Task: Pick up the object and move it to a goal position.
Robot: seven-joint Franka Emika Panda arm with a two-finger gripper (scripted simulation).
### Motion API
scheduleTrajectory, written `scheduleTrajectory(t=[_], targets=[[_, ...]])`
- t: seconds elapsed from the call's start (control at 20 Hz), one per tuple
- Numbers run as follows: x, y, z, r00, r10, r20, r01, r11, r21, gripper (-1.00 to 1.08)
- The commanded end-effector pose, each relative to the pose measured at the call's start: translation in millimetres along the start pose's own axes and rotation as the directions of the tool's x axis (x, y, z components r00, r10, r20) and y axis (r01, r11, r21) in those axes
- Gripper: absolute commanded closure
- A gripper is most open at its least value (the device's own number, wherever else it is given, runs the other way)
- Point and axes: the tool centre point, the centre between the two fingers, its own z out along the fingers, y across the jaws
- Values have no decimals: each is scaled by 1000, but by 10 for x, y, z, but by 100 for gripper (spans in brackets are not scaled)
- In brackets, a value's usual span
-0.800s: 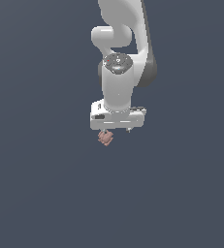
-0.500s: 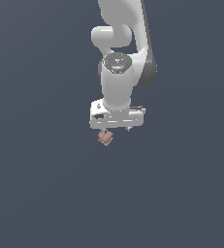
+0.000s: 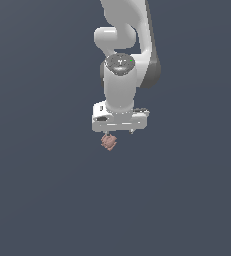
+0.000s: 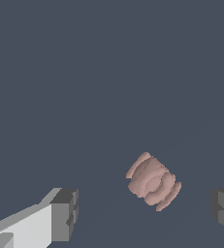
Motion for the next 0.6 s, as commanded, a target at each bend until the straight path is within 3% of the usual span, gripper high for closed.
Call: scheduleTrajectory(t=[0.0,0.55], targets=[[-10,11,26,1000,16,0,-16,1000,0,-92],[-134,145,317,976,216,-9,-216,976,2,-92]])
